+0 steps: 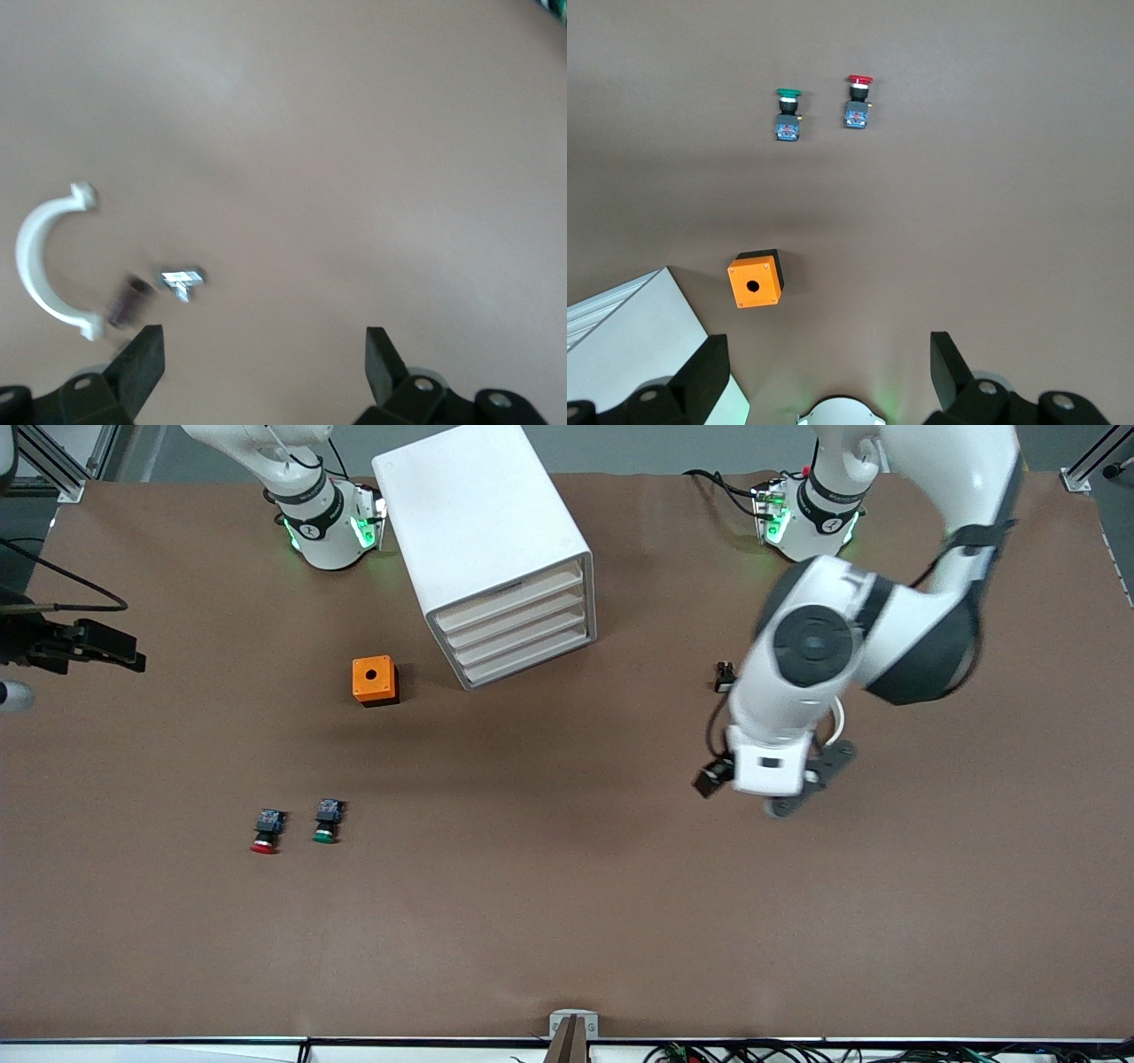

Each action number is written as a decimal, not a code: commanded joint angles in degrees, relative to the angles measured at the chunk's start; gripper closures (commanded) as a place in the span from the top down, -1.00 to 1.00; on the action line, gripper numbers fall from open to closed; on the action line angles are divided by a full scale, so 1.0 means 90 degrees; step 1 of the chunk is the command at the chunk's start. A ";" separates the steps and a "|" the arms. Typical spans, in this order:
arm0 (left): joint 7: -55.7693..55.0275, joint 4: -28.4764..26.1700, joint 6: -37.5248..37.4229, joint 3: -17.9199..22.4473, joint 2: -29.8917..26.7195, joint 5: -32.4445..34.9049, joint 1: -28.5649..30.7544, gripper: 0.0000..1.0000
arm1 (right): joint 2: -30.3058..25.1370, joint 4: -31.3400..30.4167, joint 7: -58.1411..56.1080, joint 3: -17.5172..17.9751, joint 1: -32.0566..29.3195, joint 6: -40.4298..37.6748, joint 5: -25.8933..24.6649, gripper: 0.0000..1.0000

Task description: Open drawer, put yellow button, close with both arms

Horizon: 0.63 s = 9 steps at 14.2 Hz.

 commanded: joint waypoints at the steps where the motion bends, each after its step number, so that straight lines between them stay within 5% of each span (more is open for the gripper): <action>1: 0.0830 -0.0138 -0.0467 -0.0101 -0.0470 0.0103 0.0474 1.00 | -0.0414 -0.0412 -0.0009 -0.0017 -0.0078 0.0135 0.0078 1.00; 6: 0.3161 -0.0225 -0.1161 0.0005 -0.1358 -0.0392 0.1266 1.00 | -0.0611 -0.0697 -0.0019 0.0002 -0.0058 0.0420 0.0019 1.00; 9: 0.4930 -0.0945 -0.1494 0.0815 -0.2236 -0.1008 0.1178 1.00 | -0.1166 -0.1534 -0.0019 0.0002 -0.0058 0.0984 0.0019 1.00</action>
